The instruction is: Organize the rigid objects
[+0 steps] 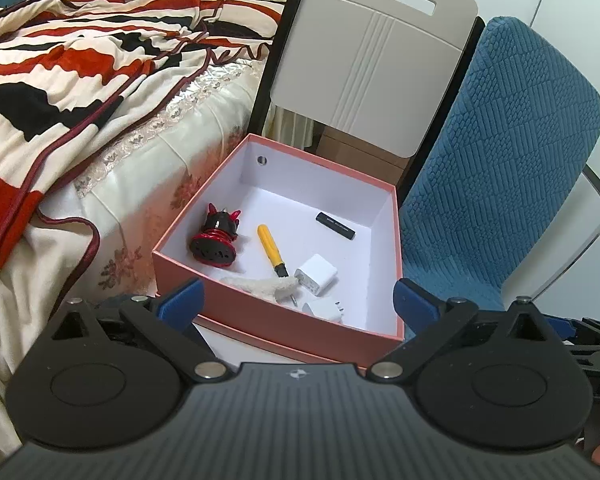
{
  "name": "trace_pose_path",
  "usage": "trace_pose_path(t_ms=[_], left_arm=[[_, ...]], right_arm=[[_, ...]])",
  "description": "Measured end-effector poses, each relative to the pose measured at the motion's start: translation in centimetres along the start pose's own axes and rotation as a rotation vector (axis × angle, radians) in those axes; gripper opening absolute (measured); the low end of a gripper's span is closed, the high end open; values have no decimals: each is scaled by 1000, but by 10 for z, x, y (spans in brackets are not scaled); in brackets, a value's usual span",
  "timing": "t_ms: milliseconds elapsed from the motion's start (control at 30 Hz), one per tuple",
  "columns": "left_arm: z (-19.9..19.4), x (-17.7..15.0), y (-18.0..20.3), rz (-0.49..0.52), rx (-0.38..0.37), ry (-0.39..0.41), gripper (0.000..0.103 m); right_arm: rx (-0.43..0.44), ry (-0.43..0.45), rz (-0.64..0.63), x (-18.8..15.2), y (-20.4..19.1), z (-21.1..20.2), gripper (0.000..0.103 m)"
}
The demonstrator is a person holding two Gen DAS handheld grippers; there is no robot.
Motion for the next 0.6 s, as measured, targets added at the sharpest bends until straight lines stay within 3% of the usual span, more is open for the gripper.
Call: trace_pose_path(t_ms=[600], left_arm=[[1,-3,3,4,-13,7,102]], right_arm=[[-3,-2,-1,-1,1,0,91]])
Point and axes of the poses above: each gripper's, at about its wrist camera, not at the fingertips, and z roughly the way its jaws point, y to its right, x to its top, the point moved 4 cm from there along z, roughly the way its jaws point, and after that the axes turned 13 degrees about z, right-handed, at the moved point
